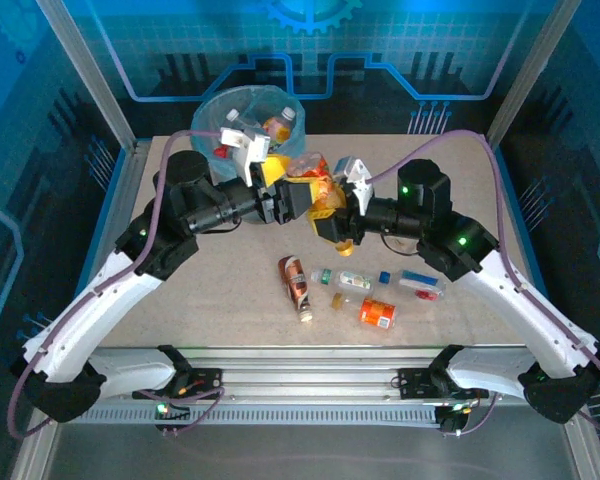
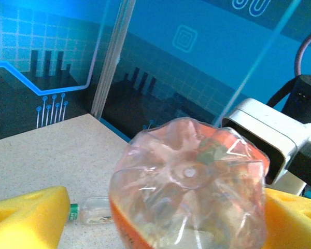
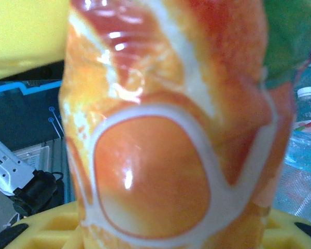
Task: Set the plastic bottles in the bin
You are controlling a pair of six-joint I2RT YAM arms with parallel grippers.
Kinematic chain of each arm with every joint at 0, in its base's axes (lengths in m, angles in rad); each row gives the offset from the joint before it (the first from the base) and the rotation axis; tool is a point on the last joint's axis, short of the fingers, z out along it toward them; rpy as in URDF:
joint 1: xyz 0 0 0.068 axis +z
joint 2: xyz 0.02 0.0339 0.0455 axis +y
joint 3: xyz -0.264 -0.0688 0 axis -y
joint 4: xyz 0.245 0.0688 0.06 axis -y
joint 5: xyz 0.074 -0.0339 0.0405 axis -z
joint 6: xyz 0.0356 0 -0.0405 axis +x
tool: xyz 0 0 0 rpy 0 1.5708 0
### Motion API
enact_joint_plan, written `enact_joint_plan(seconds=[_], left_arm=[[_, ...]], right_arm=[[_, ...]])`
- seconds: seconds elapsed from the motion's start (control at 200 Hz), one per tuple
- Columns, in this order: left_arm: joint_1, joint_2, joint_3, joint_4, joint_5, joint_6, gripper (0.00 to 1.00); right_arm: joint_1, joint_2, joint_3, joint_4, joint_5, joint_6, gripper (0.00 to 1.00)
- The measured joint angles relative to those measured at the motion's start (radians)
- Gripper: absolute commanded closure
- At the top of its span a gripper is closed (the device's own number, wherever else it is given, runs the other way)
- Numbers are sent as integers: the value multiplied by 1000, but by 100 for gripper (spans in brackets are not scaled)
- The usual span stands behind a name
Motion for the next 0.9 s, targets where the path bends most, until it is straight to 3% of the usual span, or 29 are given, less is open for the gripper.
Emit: enact_joint_plan(seconds=[0.25, 0.345, 0.59, 0.81, 0.9], left_arm=[[1, 22, 0, 3, 63, -1, 29], [1, 29, 0, 12, 75, -7, 39], [1, 34, 0, 34, 78, -17, 45], [18, 53, 1, 53, 16, -16, 50], [59, 74, 24, 52, -21, -19, 51]], right_arm=[[20, 20, 0, 5, -18, -10, 50], [20, 26, 0, 5, -16, -14, 47], [21, 28, 0, 19, 10, -26, 37], [26, 49, 13, 15, 98, -56, 5], [26, 75, 40, 12, 144, -69, 0]])
